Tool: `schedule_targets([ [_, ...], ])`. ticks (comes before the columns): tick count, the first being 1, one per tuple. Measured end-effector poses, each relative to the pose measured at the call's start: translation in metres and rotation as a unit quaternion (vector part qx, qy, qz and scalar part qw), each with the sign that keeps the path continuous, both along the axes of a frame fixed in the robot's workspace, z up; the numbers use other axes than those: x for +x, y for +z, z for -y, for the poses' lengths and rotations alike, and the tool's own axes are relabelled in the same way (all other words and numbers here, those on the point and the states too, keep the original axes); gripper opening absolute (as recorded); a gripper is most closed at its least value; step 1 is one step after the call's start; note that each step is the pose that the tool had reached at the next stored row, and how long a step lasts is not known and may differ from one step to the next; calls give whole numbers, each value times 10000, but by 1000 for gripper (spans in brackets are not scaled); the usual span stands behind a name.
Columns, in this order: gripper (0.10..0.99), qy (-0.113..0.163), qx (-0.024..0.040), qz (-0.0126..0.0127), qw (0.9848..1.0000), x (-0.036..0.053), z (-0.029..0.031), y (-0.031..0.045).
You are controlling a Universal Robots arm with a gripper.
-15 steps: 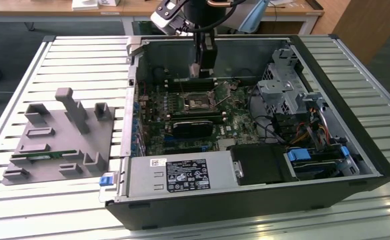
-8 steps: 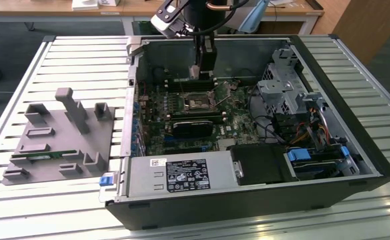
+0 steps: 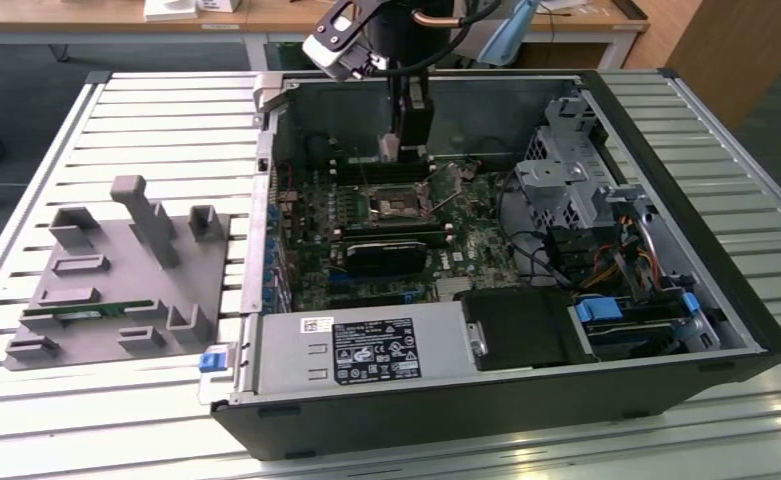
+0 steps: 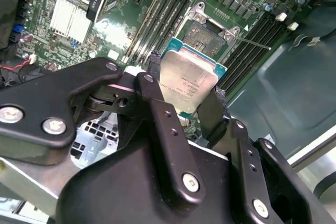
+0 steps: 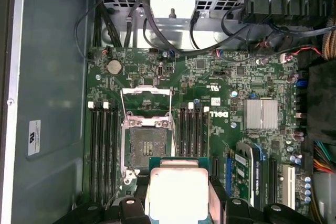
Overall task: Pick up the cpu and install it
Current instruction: 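Place the cpu into insertion slot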
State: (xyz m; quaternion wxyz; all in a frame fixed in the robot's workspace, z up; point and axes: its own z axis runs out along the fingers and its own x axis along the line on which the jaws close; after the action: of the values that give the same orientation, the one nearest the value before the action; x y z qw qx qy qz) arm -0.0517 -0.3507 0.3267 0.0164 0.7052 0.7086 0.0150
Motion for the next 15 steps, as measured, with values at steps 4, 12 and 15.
schedule_targets([
  [4, 533, 1, 0, 0, 10000, 9, -49, -73],
  [12, 533, 2, -2, -3, 10000, 20, -63, -173],
  [15, 533, 7, -2, -3, 10000, 21, -64, -194],
])
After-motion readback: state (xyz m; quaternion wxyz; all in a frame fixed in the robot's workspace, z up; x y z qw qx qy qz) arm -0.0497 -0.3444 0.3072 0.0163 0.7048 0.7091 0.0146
